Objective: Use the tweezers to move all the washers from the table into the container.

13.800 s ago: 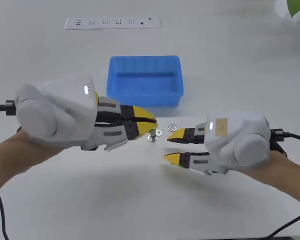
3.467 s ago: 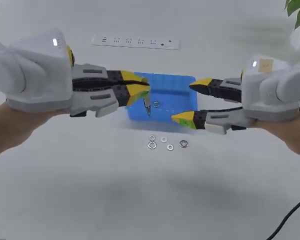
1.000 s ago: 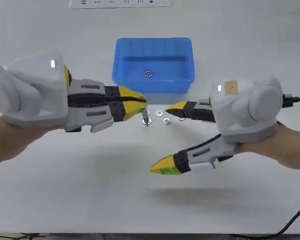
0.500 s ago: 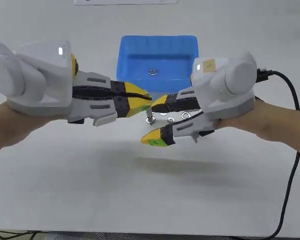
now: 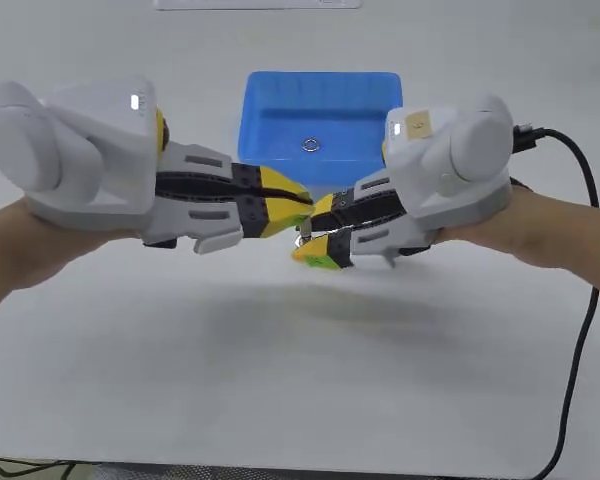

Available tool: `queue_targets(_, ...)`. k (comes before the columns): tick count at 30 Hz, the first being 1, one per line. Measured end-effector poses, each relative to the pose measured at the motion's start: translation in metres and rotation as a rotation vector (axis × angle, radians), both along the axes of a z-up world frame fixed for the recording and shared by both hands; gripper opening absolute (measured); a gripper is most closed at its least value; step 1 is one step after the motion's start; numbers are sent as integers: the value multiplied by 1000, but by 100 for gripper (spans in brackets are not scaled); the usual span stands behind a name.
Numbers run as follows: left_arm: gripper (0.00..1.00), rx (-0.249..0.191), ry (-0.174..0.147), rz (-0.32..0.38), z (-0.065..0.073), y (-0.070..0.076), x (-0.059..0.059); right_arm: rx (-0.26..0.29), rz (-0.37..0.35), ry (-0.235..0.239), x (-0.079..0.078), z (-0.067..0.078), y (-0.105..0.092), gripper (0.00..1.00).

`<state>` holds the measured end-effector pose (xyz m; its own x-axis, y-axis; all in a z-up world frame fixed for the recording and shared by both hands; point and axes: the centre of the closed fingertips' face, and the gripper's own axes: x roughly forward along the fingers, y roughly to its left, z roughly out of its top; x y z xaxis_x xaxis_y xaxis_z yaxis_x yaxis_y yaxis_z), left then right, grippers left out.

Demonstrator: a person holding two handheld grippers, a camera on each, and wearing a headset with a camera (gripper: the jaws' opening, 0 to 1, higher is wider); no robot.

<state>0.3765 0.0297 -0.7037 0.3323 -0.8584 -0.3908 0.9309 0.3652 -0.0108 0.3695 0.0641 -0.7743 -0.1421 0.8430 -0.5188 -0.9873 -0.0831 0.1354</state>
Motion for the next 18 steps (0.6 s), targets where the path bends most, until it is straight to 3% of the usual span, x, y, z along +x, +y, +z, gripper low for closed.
queue_targets(9,5,13,-5,-1,1,-1,-1,-13,35,-81,2,0,1,12)
queue_targets(18,6,33,-8,41,1,3,3,-12,33,-98,3,0,1,10)
